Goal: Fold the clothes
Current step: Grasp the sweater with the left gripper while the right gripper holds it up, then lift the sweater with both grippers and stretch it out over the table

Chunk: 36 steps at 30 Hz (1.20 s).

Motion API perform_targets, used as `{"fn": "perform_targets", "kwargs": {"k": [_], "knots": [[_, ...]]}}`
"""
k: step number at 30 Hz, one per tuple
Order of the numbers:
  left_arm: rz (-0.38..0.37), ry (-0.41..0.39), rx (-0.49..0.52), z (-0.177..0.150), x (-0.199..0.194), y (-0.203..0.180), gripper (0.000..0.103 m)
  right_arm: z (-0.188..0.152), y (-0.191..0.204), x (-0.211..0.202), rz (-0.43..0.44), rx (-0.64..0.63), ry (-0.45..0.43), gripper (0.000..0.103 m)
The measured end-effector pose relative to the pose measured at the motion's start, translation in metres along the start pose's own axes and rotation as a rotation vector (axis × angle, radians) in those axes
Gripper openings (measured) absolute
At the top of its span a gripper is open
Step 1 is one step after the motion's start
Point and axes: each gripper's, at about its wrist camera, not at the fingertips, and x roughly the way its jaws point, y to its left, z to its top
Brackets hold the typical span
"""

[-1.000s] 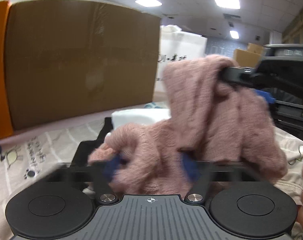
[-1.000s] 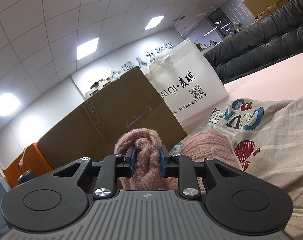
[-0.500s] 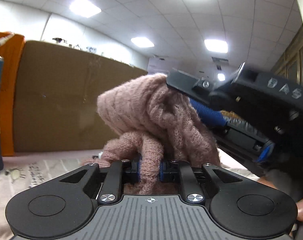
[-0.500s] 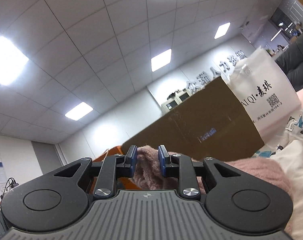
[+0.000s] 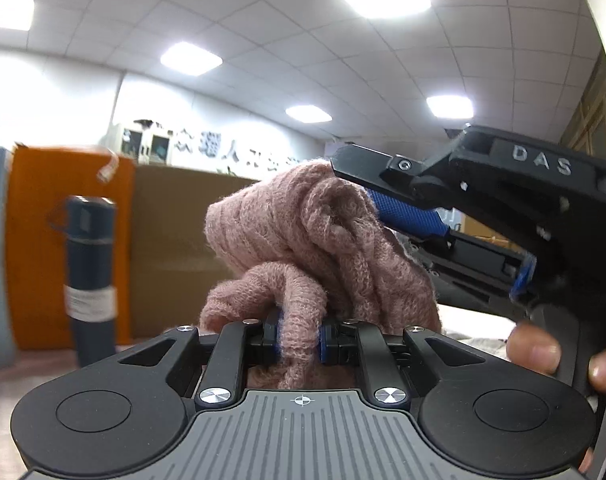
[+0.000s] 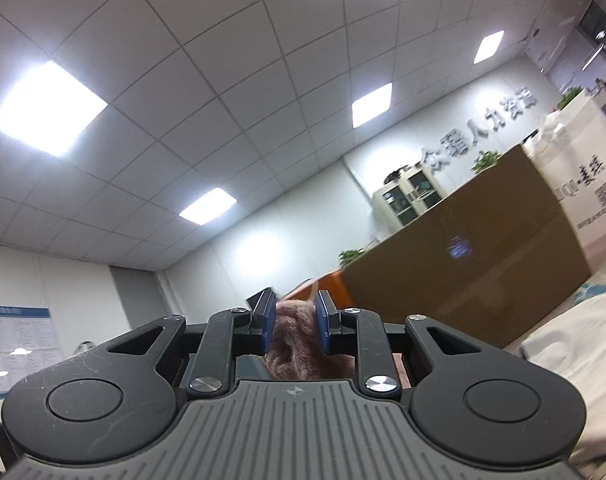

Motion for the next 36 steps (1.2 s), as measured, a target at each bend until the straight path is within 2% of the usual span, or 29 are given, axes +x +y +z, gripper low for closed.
{"fn": "perform_targets", "kwargs": {"k": [7, 12, 15, 18, 20, 22, 23, 25, 27, 29, 31, 34, 36], "knots": [[0.101, -0.007, 0.048, 0.001, -0.083, 0.032, 0.015, -0.015, 0.053, 0.013, 0.084, 0.072, 0.123, 0.019], [0.226, 0.023, 0.072, 0.008, -0.133, 0.076, 0.015, -0.041, 0.103, 0.040, 0.113, 0.064, 0.192, 0.015], [0.281, 0.066, 0.068, 0.001, -0.169, 0.092, 0.015, -0.056, 0.119, 0.052, 0.107, 0.050, 0.241, 0.015], [0.283, 0.151, 0.004, -0.019, -0.194, 0.102, 0.015, -0.072, 0.127, 0.054, 0.054, -0.044, 0.289, 0.018], [0.287, 0.202, -0.014, -0.035, -0.196, 0.109, 0.015, -0.081, 0.120, 0.054, 0.005, -0.110, 0.338, 0.028], [0.291, 0.238, -0.044, -0.048, -0.200, 0.112, 0.015, -0.086, 0.107, 0.057, -0.033, -0.149, 0.369, 0.048], [0.290, 0.249, -0.064, -0.054, -0.202, 0.113, 0.015, -0.086, 0.100, 0.056, -0.060, -0.159, 0.381, 0.052], [0.286, 0.265, -0.096, -0.059, -0.197, 0.117, 0.016, -0.085, 0.086, 0.055, -0.114, -0.178, 0.405, 0.068], [0.281, 0.278, -0.124, -0.063, -0.194, 0.124, 0.016, -0.084, 0.073, 0.053, -0.153, -0.206, 0.425, 0.074], [0.272, 0.282, -0.137, -0.068, -0.197, 0.128, 0.017, -0.083, 0.072, 0.055, -0.148, -0.299, 0.439, 0.077], [0.267, 0.280, -0.146, -0.071, -0.199, 0.129, 0.019, -0.084, 0.083, 0.057, -0.091, -0.436, 0.478, 0.087], [0.265, 0.271, -0.160, -0.071, -0.202, 0.129, 0.019, -0.101, 0.110, 0.063, 0.133, -0.759, 0.614, 0.089], [0.264, 0.270, -0.164, -0.071, -0.202, 0.129, 0.019, -0.119, 0.122, 0.073, 0.211, -0.924, 0.729, 0.089]]}}
